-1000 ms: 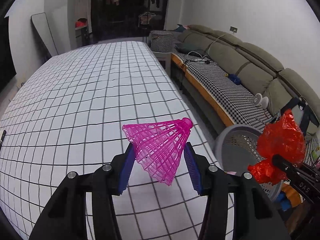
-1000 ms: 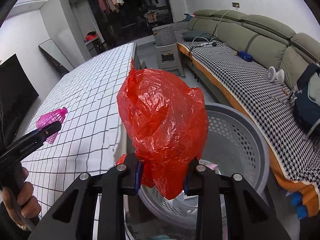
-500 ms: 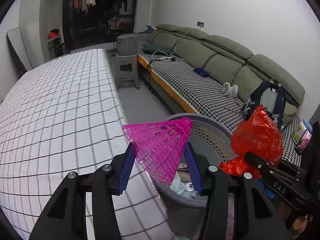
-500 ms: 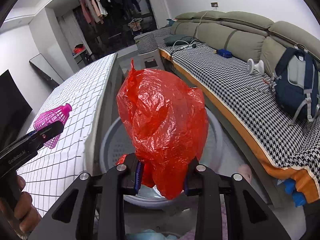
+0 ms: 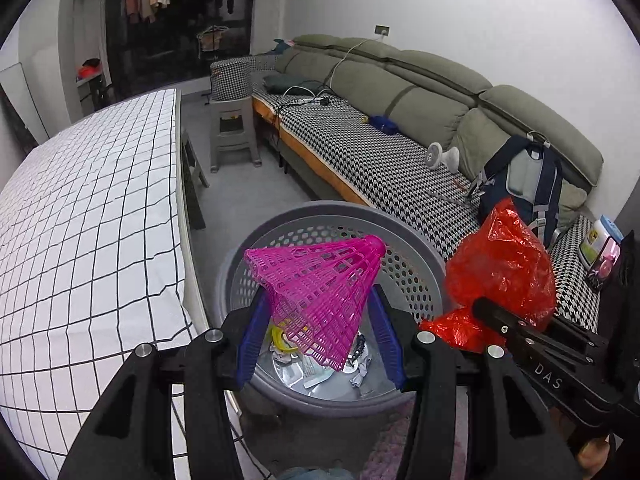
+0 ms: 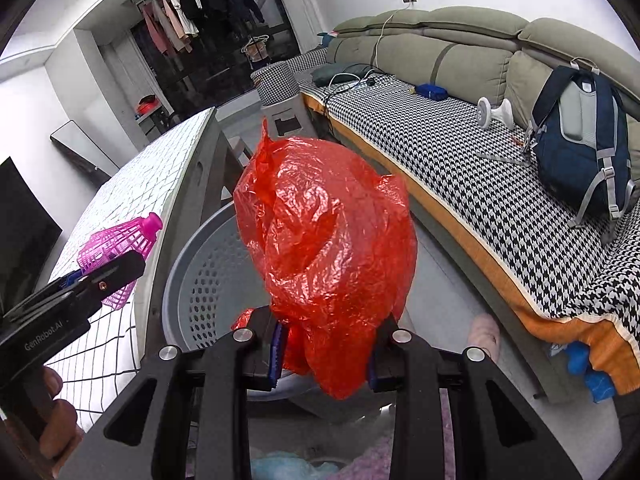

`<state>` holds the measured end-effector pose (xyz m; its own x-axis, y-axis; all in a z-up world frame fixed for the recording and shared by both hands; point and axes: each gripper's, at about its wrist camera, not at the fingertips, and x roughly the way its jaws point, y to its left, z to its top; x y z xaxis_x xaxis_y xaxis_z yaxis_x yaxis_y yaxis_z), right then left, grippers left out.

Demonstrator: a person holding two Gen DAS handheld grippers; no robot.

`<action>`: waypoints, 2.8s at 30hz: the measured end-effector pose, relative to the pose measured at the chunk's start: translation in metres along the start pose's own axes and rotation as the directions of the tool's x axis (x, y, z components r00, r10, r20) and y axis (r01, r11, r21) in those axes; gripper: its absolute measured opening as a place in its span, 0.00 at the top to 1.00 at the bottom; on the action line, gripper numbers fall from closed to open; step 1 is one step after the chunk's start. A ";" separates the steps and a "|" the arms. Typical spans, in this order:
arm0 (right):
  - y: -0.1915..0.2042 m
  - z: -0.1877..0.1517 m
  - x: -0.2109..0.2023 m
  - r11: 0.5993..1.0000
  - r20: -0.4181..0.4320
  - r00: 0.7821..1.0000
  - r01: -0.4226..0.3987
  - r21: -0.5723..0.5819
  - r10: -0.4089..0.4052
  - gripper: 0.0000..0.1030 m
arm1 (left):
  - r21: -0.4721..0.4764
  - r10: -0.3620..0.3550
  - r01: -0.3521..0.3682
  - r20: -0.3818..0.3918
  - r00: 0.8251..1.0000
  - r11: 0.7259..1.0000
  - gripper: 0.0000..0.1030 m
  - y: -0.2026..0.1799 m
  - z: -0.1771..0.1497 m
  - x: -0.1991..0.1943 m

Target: Collect trash

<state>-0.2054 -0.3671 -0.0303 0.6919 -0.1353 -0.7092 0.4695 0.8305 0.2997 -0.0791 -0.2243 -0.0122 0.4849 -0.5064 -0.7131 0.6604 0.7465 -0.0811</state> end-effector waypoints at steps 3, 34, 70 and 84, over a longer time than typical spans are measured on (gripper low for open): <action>0.001 0.001 0.009 1.000 -0.020 1.000 -0.004 -0.014 0.004 0.72 | -0.007 0.023 -0.023 -0.011 1.000 1.000 0.53 -0.004 -0.003 0.009; 0.018 0.038 0.052 0.994 -0.043 0.998 -0.047 -0.103 0.043 0.31 | -0.069 0.155 -0.158 -0.046 0.987 0.985 0.31 0.021 0.017 0.044; 0.023 0.022 0.038 0.995 -0.036 0.999 -0.020 -0.097 0.017 0.31 | -0.085 0.239 -0.241 -0.032 0.970 0.967 0.11 0.025 0.011 0.030; 0.024 0.023 0.037 0.996 -0.030 0.999 -0.021 -0.092 0.019 0.31 | -0.084 0.241 -0.243 -0.035 0.970 0.966 0.09 0.027 0.011 0.029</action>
<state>-0.1562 -0.3646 -0.0344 0.6836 -0.1032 -0.7225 0.4023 0.8793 0.2550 -0.0408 -0.2235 -0.0278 0.6094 -0.2962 -0.7354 0.4723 0.8807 0.0367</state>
